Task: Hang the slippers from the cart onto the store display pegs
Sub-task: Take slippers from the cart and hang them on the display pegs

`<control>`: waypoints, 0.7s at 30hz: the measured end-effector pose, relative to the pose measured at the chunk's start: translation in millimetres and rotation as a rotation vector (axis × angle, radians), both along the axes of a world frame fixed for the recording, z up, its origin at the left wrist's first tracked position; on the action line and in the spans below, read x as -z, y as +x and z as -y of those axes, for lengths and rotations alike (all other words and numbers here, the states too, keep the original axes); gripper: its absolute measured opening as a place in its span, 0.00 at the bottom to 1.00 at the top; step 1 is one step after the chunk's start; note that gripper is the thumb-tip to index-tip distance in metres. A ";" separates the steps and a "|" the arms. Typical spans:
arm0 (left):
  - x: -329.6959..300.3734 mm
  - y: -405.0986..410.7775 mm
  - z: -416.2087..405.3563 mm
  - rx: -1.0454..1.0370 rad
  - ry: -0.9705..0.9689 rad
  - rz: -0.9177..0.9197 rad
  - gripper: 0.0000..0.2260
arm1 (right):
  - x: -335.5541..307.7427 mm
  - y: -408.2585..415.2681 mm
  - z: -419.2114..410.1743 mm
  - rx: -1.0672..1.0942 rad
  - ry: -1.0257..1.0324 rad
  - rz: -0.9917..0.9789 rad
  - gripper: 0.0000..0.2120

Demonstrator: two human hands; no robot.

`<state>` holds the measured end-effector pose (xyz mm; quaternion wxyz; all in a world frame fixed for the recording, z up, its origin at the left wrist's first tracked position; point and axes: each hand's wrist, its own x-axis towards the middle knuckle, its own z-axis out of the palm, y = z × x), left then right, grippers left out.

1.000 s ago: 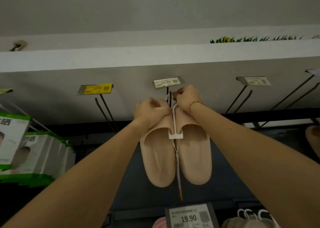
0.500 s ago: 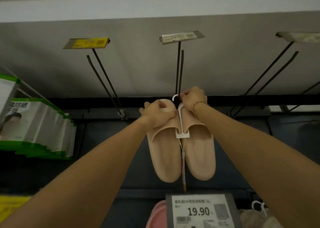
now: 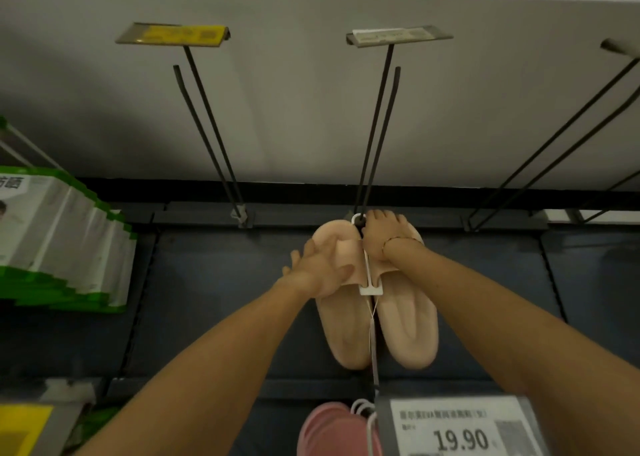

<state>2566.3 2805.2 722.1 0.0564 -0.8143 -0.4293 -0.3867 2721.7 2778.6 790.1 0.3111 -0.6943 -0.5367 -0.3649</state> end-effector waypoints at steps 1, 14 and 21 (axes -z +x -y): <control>7.1 0.6 -0.1 -0.016 -0.013 -0.012 0.32 | 6.9 2.6 -1.4 -0.002 -0.056 -0.015 0.27; -1.2 -14.4 70.4 0.103 0.320 0.022 0.21 | 28.8 8.7 98.0 -0.078 -0.148 0.071 0.33; -19.4 -11.0 181.2 0.222 0.278 -0.002 0.25 | 29.4 11.9 224.8 -0.127 -0.032 0.093 0.32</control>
